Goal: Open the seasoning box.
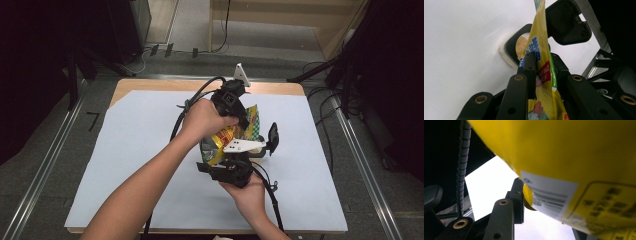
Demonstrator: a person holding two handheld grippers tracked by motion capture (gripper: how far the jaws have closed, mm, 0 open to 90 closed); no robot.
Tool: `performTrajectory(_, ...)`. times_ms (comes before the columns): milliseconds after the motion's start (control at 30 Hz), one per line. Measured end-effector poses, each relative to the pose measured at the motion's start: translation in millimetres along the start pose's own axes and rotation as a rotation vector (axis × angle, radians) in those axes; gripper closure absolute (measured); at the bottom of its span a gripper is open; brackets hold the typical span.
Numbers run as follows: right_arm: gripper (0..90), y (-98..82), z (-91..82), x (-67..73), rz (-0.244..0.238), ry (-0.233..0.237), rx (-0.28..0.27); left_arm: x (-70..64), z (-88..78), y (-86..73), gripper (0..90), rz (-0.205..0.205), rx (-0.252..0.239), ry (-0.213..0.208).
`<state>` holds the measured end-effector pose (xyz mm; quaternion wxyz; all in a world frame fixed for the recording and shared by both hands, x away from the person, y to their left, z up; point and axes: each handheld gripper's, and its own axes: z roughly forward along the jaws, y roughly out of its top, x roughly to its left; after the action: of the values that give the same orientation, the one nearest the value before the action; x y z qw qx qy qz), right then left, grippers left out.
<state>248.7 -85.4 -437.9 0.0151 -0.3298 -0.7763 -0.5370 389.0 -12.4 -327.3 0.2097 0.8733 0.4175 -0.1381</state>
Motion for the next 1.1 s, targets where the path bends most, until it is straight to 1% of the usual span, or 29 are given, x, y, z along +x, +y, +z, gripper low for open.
performTrajectory(433, 65.2, -0.5, 0.3, -0.1, -0.003, -0.002, -0.002, -0.3, 0.3, -0.2, 78.9, 0.002, -0.003, 0.004)
performTrajectory(867, 65.2, -1.0, 0.3, -0.9, -0.011, -0.006, -0.003, 0.3, 0.6, -0.3, 78.8, 0.005, -0.006, -0.005)
performTrajectory(1100, 65.2, -1.1, 0.4, -0.1, -0.015, -0.006, 0.006, 2.0, 0.2, -2.4, 78.7, -0.005, -0.012, -0.010)
